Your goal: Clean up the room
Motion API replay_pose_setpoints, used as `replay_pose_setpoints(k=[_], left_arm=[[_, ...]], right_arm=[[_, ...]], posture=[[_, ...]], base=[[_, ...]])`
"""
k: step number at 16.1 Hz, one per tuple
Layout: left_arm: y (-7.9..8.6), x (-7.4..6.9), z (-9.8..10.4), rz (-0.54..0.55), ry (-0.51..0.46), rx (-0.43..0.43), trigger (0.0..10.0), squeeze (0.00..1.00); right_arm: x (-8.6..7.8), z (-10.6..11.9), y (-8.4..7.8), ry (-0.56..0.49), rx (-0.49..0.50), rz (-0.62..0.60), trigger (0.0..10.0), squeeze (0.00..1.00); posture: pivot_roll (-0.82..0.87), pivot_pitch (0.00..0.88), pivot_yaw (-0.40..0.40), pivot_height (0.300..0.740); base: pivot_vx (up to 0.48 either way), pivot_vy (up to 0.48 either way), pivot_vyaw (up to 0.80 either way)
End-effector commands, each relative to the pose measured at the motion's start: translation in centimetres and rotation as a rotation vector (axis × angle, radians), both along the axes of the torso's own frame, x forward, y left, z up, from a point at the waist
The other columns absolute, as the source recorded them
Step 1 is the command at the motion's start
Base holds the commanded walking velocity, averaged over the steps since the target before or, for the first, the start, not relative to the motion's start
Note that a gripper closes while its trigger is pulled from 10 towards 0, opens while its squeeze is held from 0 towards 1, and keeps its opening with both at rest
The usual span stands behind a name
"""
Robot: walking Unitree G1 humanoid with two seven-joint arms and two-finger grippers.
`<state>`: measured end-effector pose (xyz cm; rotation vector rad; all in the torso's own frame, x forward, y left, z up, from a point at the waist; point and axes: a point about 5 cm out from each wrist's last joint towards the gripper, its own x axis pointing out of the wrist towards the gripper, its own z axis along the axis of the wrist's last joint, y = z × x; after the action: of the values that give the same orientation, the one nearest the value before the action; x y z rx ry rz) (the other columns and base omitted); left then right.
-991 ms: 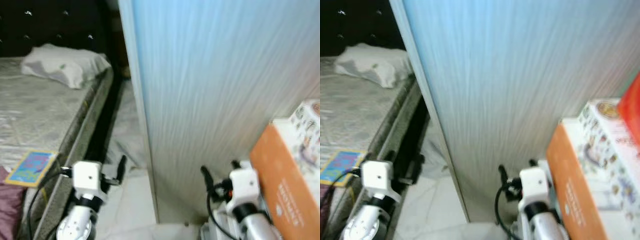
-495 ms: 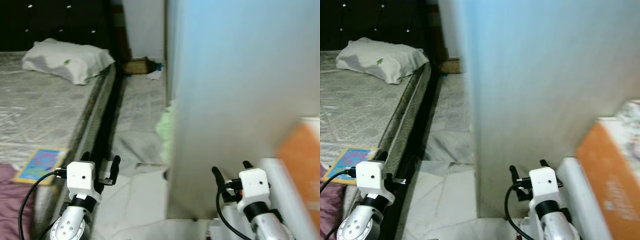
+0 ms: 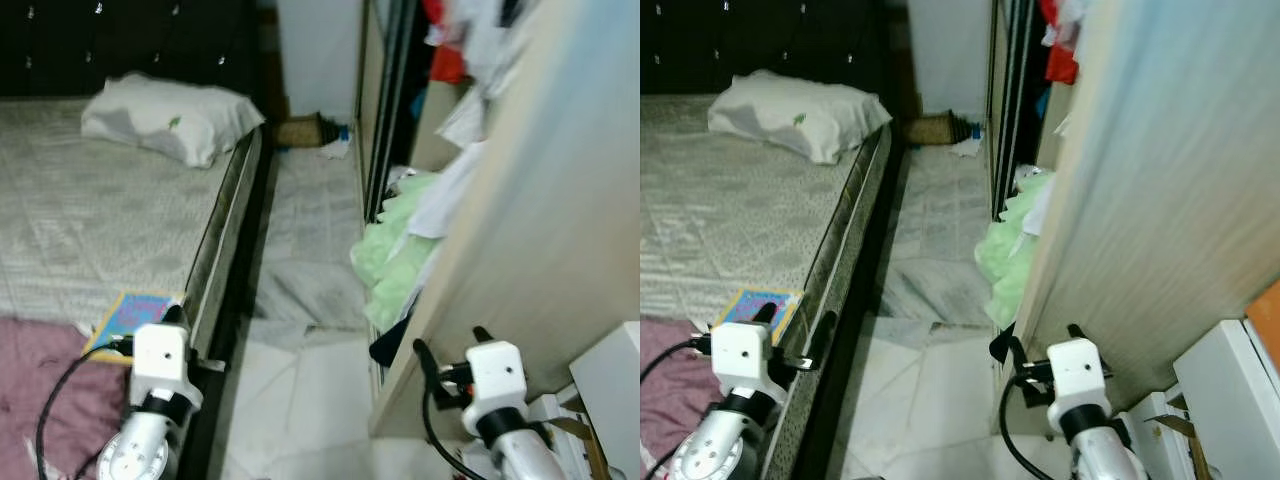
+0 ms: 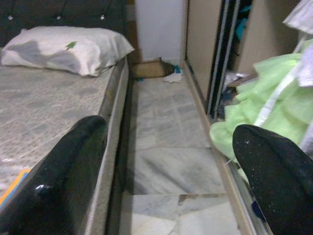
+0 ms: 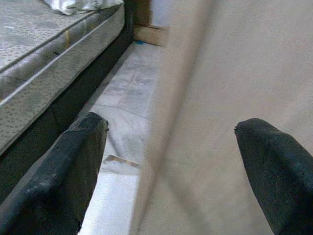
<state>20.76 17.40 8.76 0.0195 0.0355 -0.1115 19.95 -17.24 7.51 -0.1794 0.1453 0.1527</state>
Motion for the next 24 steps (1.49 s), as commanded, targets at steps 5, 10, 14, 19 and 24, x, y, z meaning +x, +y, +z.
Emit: replay_pose_setpoints(k=[5,10,14,19,24], left_arm=[[0.1,0.0,0.2,-0.004,-0.006,-0.008,10.0,0.0],[-0.1,-0.1,0.1,-0.013,-0.002,-0.012,10.0,0.0],[-0.2,-0.1,0.2,-0.029,-0.001,-0.011,10.0,0.0],[0.1,-0.1,0.5,-0.026,-0.012,-0.004,10.0,0.0],[3.4,-3.2,-2.2,0.129,0.126,0.057,10.0,0.0]], right_arm=[[-0.1,0.2,0.0,-0.01,0.009,0.0,10.0,0.0],[-0.1,0.1,-0.1,-0.002,0.018,-0.007,10.0,0.0],[0.0,0.1,-0.2,-0.007,0.021,-0.009,10.0,0.0],[-2.1,2.0,-1.2,-0.045,0.003,-0.034,10.0,0.0],[-7.7,-0.6,-4.8,0.137,-0.05,-0.152,10.0,0.0]], posture=[[0.01,0.094,0.03,0.74],[0.01,0.097,0.031,0.74],[0.01,0.103,0.031,0.74],[0.0,0.106,0.032,0.74],[-0.03,0.101,0.046,0.74]], base=[[0.0,0.0,0.0],[0.0,0.0,-0.25],[0.0,0.0,-0.4],[0.0,0.0,0.0],[0.0,0.0,0.0]])
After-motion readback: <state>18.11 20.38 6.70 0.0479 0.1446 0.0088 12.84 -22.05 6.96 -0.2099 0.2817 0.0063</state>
